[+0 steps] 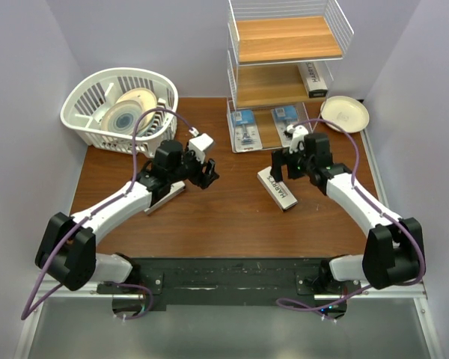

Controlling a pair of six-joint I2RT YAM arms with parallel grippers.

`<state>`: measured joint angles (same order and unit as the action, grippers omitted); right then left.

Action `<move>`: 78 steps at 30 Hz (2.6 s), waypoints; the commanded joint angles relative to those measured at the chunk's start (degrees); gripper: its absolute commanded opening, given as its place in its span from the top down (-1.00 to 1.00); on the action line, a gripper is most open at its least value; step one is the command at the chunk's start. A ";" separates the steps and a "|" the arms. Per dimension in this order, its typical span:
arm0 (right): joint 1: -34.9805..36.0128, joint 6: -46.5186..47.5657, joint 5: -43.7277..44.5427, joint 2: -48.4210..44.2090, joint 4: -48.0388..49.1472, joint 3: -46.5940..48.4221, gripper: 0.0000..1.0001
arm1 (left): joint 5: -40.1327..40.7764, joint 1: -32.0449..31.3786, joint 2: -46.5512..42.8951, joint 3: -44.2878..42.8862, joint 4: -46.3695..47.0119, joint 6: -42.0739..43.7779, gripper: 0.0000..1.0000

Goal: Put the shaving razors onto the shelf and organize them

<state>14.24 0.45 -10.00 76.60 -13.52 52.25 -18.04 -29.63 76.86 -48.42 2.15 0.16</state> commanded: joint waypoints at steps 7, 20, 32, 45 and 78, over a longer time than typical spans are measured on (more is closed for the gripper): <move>-0.01 -1.33 0.42 -3.56 -11.18 -5.75 -0.97 | -2.52 2.90 -3.56 2.98 3.73 -1.48 -0.35; 2.90 -0.80 4.37 6.10 -11.09 -3.56 -0.97 | -2.87 7.03 -7.95 6.32 3.82 -1.83 -0.34; 7.29 7.73 5.25 4.53 -9.78 -5.75 -0.25 | -4.28 11.70 -10.86 8.70 4.17 -3.59 -0.32; 7.21 6.51 5.08 -2.31 -15.20 -0.42 -0.09 | -5.69 11.79 -9.98 8.00 6.20 -5.44 -0.31; 2.21 -3.00 3.93 -4.35 -13.04 36.79 0.15 | -5.60 11.61 0.57 -3.34 2.33 -4.21 -0.29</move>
<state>18.57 -0.95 -7.94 72.66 -33.78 88.33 -23.73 -18.35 76.58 -48.66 4.14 -5.37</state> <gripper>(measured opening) 0.538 0.645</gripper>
